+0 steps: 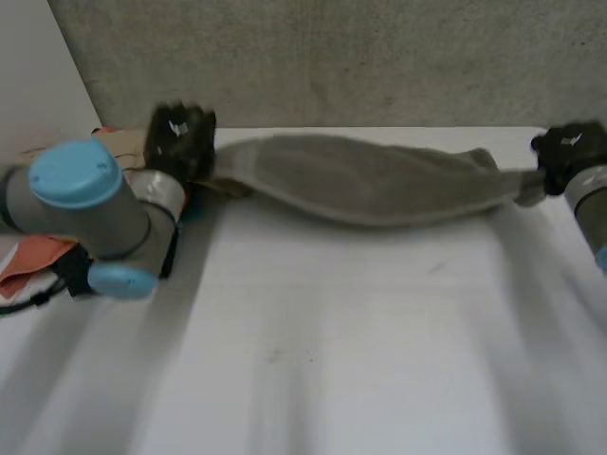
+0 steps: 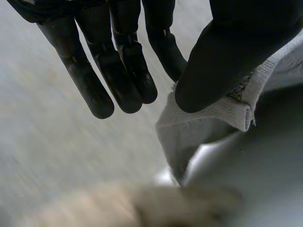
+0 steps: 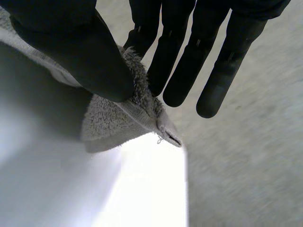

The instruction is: Fold the laundry.

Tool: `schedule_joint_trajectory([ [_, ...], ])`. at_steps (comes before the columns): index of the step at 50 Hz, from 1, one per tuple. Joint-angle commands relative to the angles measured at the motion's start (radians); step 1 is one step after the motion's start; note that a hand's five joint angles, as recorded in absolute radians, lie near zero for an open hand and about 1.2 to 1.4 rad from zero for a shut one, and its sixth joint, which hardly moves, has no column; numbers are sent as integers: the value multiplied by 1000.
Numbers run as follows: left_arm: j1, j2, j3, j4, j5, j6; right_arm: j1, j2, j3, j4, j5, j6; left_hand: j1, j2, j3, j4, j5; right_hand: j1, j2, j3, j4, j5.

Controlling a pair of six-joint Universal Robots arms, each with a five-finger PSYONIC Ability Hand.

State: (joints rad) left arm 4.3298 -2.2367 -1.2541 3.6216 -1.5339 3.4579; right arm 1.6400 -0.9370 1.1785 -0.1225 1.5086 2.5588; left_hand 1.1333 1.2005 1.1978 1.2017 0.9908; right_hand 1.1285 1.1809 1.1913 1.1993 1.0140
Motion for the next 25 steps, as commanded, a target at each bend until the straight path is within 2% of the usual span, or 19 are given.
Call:
schedule_joint_trajectory([
  [1, -24, 29, -145, -253, -12, 102, -5, -16, 137, 136, 1, -138, 263, 196, 198, 195, 231, 268, 215, 205, 197, 208],
  [6, -12, 193, -281, -435, -18, 162, -11, -138, 274, 319, 2, -262, 263, 196, 198, 195, 231, 268, 215, 205, 197, 208],
  [7, -9, 245, -327, -505, -29, 190, -18, -167, 305, 348, 4, -287, 263, 196, 198, 195, 231, 268, 215, 205, 197, 208],
  [11, -12, 375, -436, -709, -37, 263, -118, -299, 452, 440, 2, -463, 263, 196, 198, 195, 231, 268, 215, 205, 197, 208],
  [12, -10, 399, -456, -745, -37, 277, -165, -340, 498, 458, -1, -541, 263, 196, 198, 195, 231, 268, 215, 205, 197, 208],
  [14, -12, 431, -482, -781, -34, 303, -206, -364, 523, 457, -4, -595, 263, 196, 198, 195, 231, 268, 215, 205, 197, 208],
  [18, -13, 448, -492, -744, -32, 348, -235, -375, 533, 420, -10, -602, 263, 196, 198, 195, 231, 268, 215, 205, 197, 208],
  [22, -13, 398, -426, -580, -41, 345, -203, -352, 495, 351, -21, -526, 263, 196, 198, 195, 231, 268, 215, 205, 197, 208],
  [25, -19, 347, -384, -491, -45, 336, -172, -269, 431, 255, -24, -431, 263, 196, 198, 195, 231, 268, 215, 205, 197, 208],
])
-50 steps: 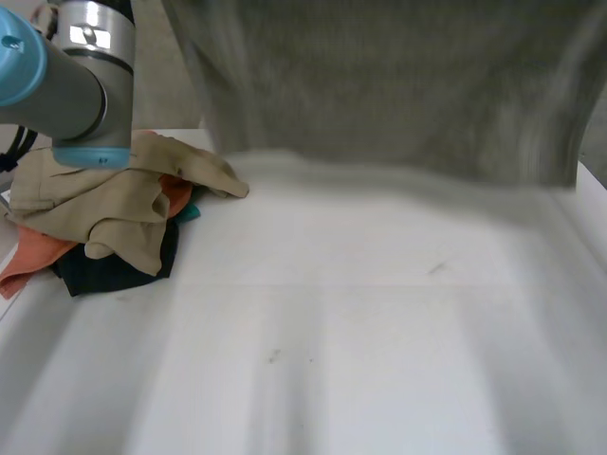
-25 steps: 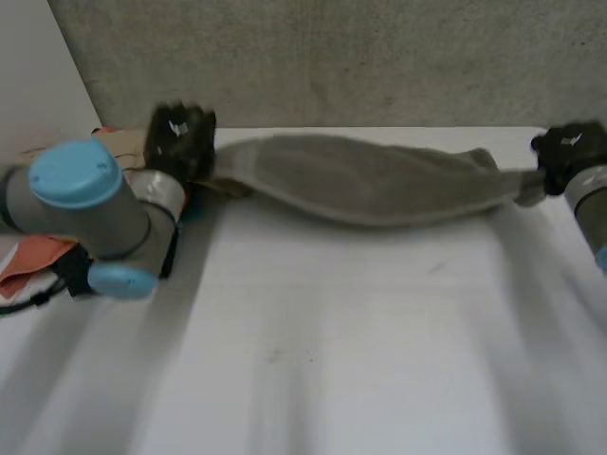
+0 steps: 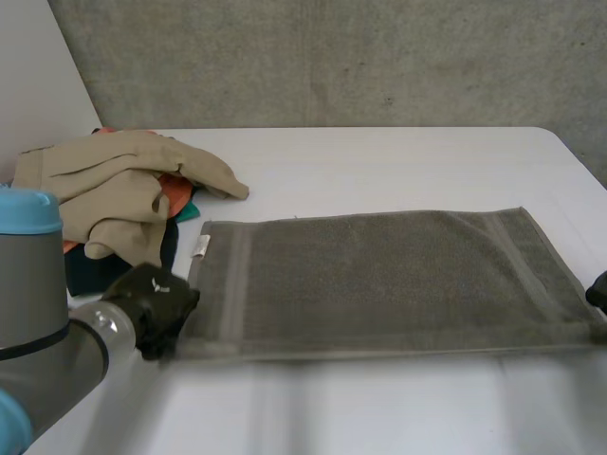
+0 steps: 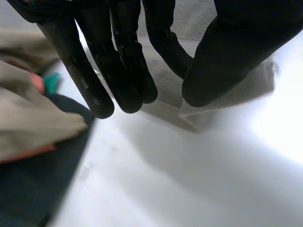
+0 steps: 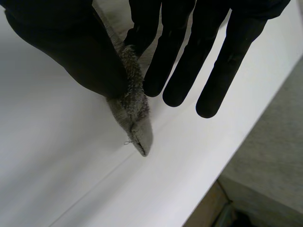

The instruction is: Fold the laundry.

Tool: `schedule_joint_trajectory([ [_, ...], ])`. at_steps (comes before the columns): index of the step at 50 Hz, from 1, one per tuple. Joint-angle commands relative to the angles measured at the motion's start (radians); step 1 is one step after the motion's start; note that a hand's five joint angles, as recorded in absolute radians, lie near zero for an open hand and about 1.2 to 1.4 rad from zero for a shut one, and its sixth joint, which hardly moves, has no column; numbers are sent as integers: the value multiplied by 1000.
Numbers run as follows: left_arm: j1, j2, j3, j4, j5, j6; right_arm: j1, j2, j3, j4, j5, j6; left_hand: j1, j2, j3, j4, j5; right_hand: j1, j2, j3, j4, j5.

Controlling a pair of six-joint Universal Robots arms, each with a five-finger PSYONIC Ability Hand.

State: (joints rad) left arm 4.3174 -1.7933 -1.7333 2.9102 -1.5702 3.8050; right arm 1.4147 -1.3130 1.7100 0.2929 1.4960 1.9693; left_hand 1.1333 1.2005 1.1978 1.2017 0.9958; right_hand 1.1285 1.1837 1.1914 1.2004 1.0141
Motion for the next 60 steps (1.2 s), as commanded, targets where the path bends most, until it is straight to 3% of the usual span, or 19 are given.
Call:
schedule_joint_trajectory([
  [1, -16, -133, 130, 277, -10, -19, 59, 124, -116, -182, -11, 180, 263, 196, 198, 195, 226, 268, 213, 205, 196, 208],
  [7, -31, -320, 302, 382, -28, -56, 138, 254, -254, -325, -3, 272, 263, 196, 198, 195, 226, 268, 213, 205, 196, 208],
  [12, -45, -478, 492, 382, -151, -67, 179, 368, -360, -442, -2, 276, 263, 196, 198, 195, 226, 268, 213, 205, 196, 208],
  [16, -51, -549, 590, 388, -201, -64, 207, 472, -458, -527, -3, 275, 263, 196, 198, 195, 226, 268, 213, 205, 196, 208],
  [26, -53, -666, 747, 397, -203, -59, 239, 642, -639, -590, 0, 275, 263, 196, 198, 195, 226, 268, 213, 205, 196, 208],
  [27, -54, -669, 755, 397, -203, -60, 248, 665, -671, -592, 10, 276, 263, 196, 198, 195, 226, -359, -414, -422, -431, -419],
  [28, -57, -670, 761, 396, -202, -61, 253, 673, -684, -592, 16, 275, -100, -167, -164, -168, -137, -915, -970, -978, -986, -975],
  [30, -71, -670, 776, 399, -203, -56, 260, 682, -701, -591, 29, 276, -959, -1026, -1023, -1027, -996, -954, -1009, -1017, -1026, -1014],
  [38, -88, -606, 762, 420, -208, -70, 245, 545, -676, -571, 43, 459, -959, -1026, -1023, -1027, -996, -954, -1009, -1017, -1026, -1014],
  [42, -90, -517, 700, 420, -203, -71, 217, 385, -595, -483, -32, 555, -959, -1026, -1023, -1027, -996, -954, -1009, -1017, -1026, -1014],
  [45, -90, -448, 629, 423, -200, -73, 143, 295, -526, -362, -146, 580, -959, -1026, -1023, -1027, -996, -954, -1009, -1017, -1026, -1014],
  [49, -90, -390, 552, 423, -188, -77, 77, 275, -460, -228, -224, 577, -959, -1026, -1023, -1027, -996, -906, -961, -969, -978, -966],
  [53, -91, -356, 480, 422, -140, -117, 35, 276, -394, -141, -249, 563, -959, -1026, -1023, -1027, -996, -797, -852, -860, -869, -857],
  [60, -90, -362, 439, 429, -45, -165, -7, 297, -313, -190, -255, 539, -932, -999, -996, -1000, -969, -688, -744, -751, -760, -749],
])
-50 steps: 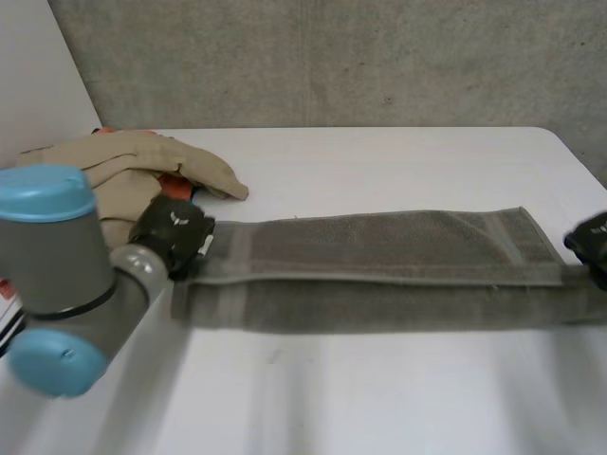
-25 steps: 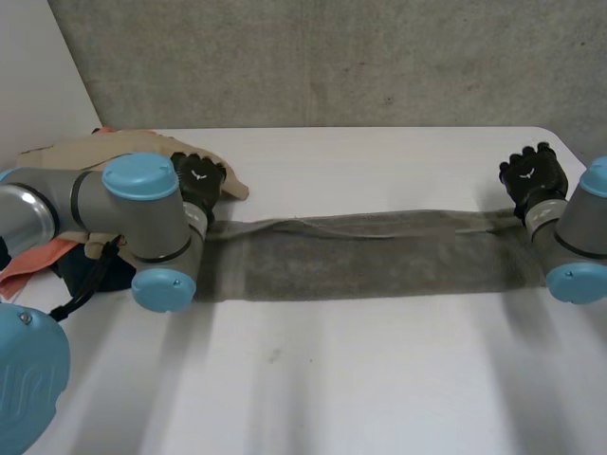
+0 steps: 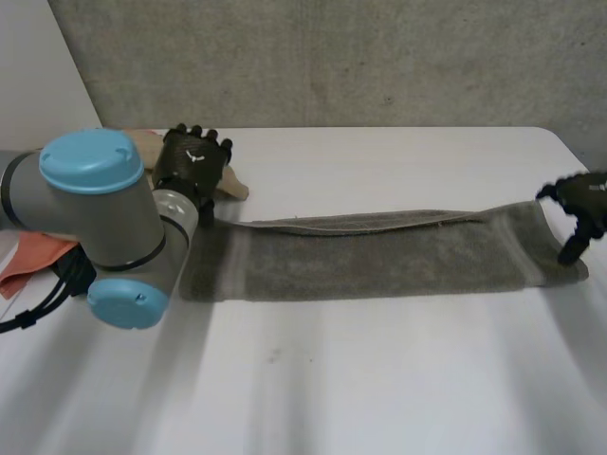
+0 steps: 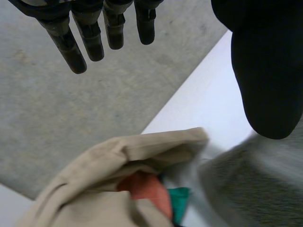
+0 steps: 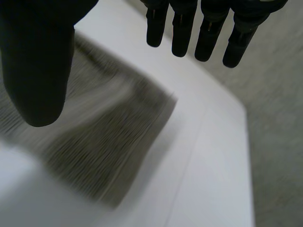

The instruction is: Fold the laundry.

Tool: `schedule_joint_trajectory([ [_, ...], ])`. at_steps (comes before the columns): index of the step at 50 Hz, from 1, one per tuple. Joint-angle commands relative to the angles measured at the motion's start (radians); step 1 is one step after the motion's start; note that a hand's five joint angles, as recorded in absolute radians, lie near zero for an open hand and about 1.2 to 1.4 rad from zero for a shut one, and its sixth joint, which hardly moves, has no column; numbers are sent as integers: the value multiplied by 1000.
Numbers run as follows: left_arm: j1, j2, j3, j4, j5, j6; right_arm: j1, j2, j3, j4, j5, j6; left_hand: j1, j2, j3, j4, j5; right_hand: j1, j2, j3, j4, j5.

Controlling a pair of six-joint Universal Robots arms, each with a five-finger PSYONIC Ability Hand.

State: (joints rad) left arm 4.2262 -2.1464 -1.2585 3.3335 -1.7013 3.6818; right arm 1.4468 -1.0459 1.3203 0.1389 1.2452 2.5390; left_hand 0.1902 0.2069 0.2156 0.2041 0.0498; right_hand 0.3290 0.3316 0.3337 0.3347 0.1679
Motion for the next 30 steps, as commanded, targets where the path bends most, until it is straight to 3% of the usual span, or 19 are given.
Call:
schedule_joint_trajectory([
  [1, 1, -12, -35, 7, 89, -43, -39, 37, 83, -54, -4, -36, 15, -2, -11, 1, -20, 132, 129, 127, 126, 118],
  [10, 6, -79, -10, 31, 86, -45, -37, 121, 105, -202, -3, -85, 15, -2, -11, 1, -20, 269, 267, 265, 264, 256],
  [14, 3, -79, -19, 31, 86, -45, -39, 159, 83, -223, 10, -105, 15, -2, -11, 1, -20, 1065, 1063, 1061, 1060, 1052],
  [25, 9, -9, -56, 29, 83, -46, -152, 98, 66, -246, 63, -143, 17, 1, -8, 4, -17, 1067, 1065, 1063, 1062, 1054],
  [30, 14, 34, -85, 29, 83, -58, -175, 87, 50, -254, 103, -273, 17, 1, -8, 4, -17, 1067, 1065, 1063, 1062, 1054],
])
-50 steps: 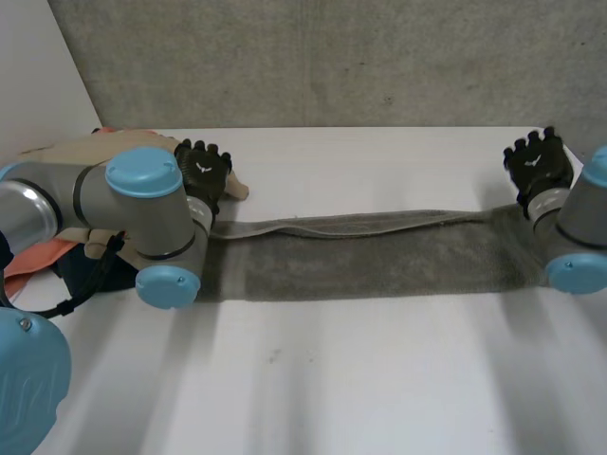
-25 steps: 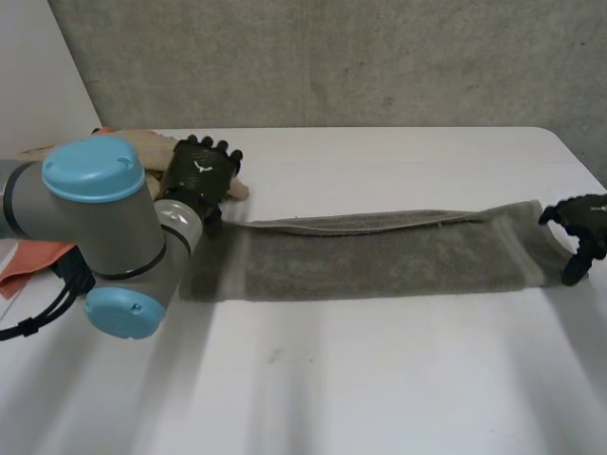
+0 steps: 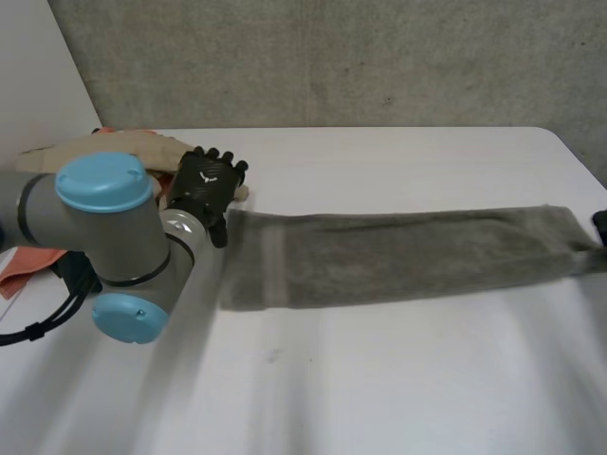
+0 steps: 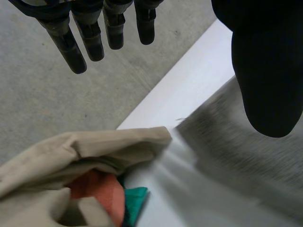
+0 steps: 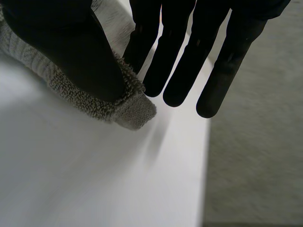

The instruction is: Fold the laundry.

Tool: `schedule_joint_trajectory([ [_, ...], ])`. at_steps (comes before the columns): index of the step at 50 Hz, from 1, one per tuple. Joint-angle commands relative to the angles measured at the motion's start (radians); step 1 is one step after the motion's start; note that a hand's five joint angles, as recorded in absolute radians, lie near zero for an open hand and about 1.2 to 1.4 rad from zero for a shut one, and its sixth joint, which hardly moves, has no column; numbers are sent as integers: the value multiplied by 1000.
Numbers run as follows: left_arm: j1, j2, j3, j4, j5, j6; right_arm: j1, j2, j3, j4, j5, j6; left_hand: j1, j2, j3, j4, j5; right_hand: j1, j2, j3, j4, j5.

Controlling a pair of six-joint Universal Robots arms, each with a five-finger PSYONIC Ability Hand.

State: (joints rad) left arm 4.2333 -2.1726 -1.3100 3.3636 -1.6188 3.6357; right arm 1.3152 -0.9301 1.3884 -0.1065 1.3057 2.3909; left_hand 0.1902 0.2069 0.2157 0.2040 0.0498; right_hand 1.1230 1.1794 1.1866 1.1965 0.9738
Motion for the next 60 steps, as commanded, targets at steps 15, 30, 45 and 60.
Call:
schedule_joint_trajectory([
  [15, 27, 183, -149, 0, 4, -32, 364, -131, 17, -298, -15, -271, 15, -2, -11, 1, -20, 273, 217, 210, 200, 248],
  [30, 36, 237, -227, 8, 10, -72, 915, 99, 66, -372, -154, -338, 9, -8, -17, -5, -25, 273, 217, 210, 200, 248],
  [45, -41, 226, -153, 14, 10, -74, 696, -187, 216, -282, 35, 256, 6, -11, -20, -8, -28, -949, -1005, -1012, -1022, -974],
  [60, -128, 172, -150, 13, 10, -98, 455, -105, 273, -111, 116, -25, 9, -8, -17, -5, -26, 272, 216, 208, 198, 247],
])
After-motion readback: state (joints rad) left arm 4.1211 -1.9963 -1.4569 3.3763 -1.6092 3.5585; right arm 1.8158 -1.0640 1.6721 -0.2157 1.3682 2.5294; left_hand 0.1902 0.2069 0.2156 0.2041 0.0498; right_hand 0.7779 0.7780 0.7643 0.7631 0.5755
